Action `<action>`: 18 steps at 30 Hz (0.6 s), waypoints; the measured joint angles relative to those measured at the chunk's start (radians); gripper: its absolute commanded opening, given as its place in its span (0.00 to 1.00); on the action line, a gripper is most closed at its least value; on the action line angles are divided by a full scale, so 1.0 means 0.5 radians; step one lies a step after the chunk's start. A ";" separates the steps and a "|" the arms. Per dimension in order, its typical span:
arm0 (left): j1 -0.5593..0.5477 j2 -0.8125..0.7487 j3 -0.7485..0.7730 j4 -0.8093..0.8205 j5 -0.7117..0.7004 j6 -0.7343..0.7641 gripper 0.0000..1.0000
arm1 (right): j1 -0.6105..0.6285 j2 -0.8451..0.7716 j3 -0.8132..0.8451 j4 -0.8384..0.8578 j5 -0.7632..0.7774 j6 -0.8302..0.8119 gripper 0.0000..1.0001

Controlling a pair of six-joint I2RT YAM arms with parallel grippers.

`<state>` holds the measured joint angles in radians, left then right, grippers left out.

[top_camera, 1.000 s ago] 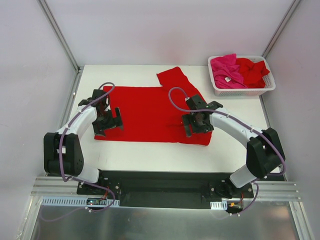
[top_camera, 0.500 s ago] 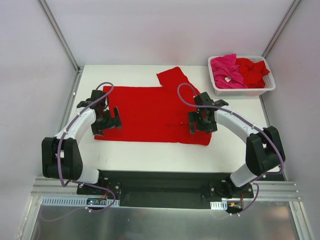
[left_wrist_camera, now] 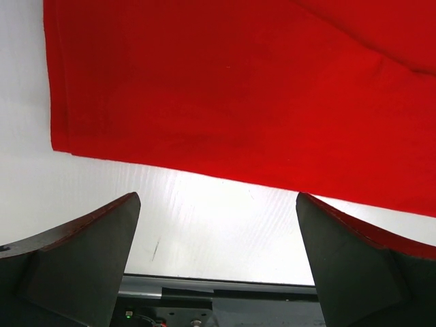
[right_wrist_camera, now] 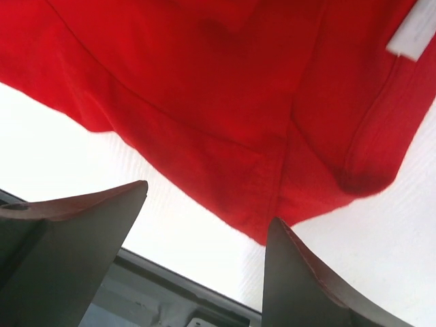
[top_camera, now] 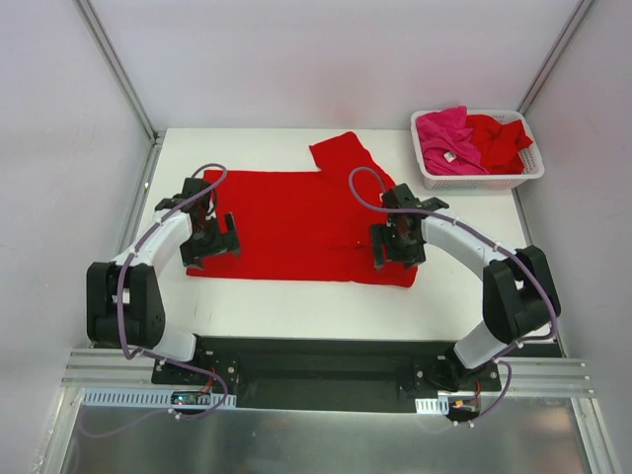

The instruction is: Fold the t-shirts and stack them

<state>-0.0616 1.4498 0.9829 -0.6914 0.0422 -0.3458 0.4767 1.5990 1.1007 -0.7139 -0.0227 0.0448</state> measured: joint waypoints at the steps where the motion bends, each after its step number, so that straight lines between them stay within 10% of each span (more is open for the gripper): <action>1: 0.000 0.031 0.002 0.007 -0.002 0.004 0.99 | 0.000 -0.018 -0.011 -0.014 0.004 0.000 0.78; 18: 0.009 0.447 0.154 0.173 0.004 0.082 0.99 | 0.000 -0.154 -0.220 0.034 0.079 -0.001 0.77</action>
<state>-0.0570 1.6733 1.0599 -0.6048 0.0441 -0.3050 0.4767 1.5219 0.9909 -0.6971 0.0170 0.0444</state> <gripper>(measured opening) 0.993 0.774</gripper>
